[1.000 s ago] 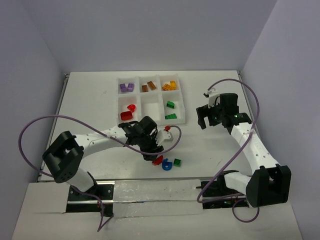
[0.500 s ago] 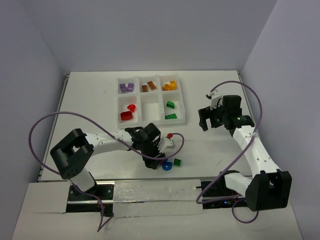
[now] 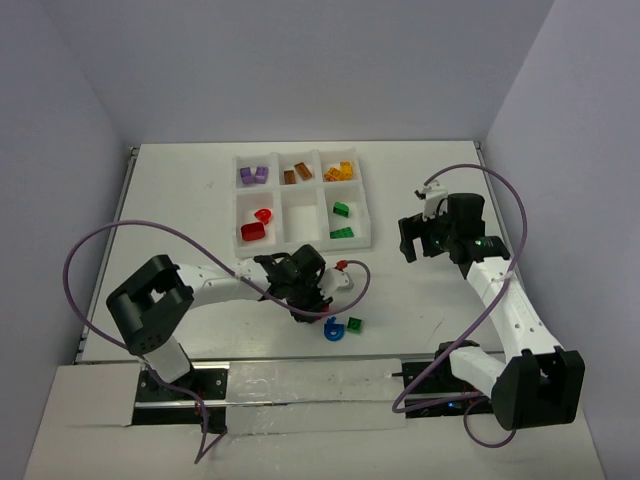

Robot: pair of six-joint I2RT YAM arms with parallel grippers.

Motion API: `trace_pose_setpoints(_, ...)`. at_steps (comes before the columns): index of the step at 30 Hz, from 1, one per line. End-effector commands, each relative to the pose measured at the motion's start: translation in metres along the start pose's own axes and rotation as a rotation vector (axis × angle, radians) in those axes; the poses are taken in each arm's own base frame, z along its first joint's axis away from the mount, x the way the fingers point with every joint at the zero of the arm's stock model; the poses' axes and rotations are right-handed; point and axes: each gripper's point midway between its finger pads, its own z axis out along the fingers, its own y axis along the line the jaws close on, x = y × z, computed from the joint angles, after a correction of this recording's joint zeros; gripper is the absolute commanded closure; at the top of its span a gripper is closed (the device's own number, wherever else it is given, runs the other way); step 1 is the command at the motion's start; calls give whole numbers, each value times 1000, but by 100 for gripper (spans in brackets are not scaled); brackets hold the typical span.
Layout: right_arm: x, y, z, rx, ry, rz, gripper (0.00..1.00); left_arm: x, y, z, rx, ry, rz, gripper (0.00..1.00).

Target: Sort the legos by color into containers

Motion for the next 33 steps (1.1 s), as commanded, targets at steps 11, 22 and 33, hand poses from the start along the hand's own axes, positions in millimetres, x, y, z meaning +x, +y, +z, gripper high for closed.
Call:
trace_pose_setpoints(11,-22,-11,21,10,-41,4,0,-40,93,-138,-189,-352,-167,100)
trace_pose_setpoints(22,-34,-23,38,34,-12,25,0,-30,219,-147,-410,-331,-429,100)
trace_pose_setpoints(33,-50,-33,42,51,-17,55,0,-41,276,-141,-489,-323,-498,99)
